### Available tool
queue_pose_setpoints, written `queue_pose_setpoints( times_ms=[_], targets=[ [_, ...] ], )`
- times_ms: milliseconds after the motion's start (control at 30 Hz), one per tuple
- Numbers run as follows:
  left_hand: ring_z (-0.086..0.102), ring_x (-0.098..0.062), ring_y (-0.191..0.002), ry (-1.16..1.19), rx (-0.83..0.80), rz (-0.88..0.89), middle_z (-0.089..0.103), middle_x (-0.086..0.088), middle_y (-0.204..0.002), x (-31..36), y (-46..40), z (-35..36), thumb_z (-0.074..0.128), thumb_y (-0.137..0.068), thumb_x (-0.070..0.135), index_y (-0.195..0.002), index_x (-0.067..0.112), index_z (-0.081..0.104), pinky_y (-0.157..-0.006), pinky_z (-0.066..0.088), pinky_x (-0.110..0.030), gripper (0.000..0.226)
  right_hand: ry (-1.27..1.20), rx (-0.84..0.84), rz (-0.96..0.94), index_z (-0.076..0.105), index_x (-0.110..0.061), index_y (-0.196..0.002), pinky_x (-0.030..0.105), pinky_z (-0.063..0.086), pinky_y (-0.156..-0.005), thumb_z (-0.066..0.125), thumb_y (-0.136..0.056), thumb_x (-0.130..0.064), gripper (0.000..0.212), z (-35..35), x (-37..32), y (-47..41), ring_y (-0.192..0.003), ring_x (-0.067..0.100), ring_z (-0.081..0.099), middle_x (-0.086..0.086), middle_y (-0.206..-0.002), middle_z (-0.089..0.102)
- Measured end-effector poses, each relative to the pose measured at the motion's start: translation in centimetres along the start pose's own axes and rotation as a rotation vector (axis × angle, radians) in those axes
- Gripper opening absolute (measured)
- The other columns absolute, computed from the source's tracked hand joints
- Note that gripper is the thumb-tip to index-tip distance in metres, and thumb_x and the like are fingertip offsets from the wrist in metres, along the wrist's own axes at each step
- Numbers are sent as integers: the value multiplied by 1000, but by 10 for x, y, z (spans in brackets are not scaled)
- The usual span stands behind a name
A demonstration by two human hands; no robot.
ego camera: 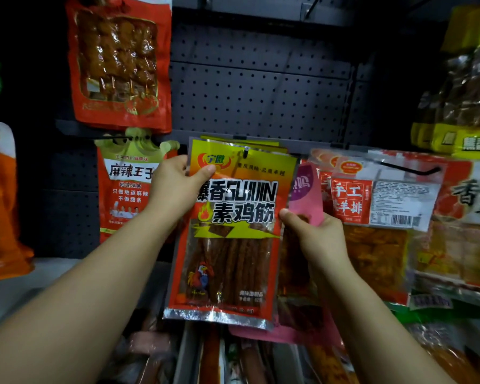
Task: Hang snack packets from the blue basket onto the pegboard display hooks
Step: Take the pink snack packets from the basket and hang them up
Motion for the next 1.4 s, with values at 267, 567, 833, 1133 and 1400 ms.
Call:
queue_pose_setpoints(
  times_ms=[267, 567, 833, 1133, 1400],
  targets=[
    [68, -29, -85, -16, 34, -31, 71, -11, -88, -19, -26, 18, 67, -85, 30, -88, 9, 69, -80, 54, -47, 20, 56, 15, 53, 72, -12, -80, 49, 56, -83, 78, -77, -25, 14, 7, 6, -27, -83, 32, 71, 10, -82, 75],
    [67, -33, -84, -26, 48, -14, 71, -16, -88, -30, -40, 30, 67, -85, 31, -90, 7, 69, -78, 53, -51, 25, 100, -45, 78, 69, -13, -72, 18, 53, -56, 72, -81, -31, 21, -9, 23, -3, -57, 7, 69, -5, -63, 73],
    [66, -2, -80, 186, -117, -68, 68, 4, -94, -50, -21, 47, 72, -80, 11, -101, 20, 58, -72, 54, -25, 27, 103, -93, 311, 73, -14, -87, 38, 55, -78, 72, -72, -42, 32, -43, 77, 49, -80, 19, 73, 0, -81, 77],
    [60, -16, -92, -15, 46, 64, 61, 5, -94, -44, -7, 28, 70, -81, 13, -100, 24, 47, -81, 48, -32, 32, 194, -257, 499, 77, -11, -84, 49, 49, -95, 74, -59, -45, 42, -60, 103, 111, -83, 23, 73, 7, -85, 77],
    [54, -11, -84, -145, 150, 127, 56, 8, -89, -25, 1, 15, 65, -83, 10, -104, 12, 54, -61, 33, -16, 24, 287, -467, 499, 74, -17, -97, 35, 49, -91, 69, -65, -44, 42, -50, 93, 132, -87, 14, 72, -2, -91, 77]
  ],
)
Point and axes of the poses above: each hand's wrist, its own y-axis away from the middle knuckle, its own z-axis out of the palm, x = y × z, the point moved 10 cm from there along -y, towards the middle knuckle
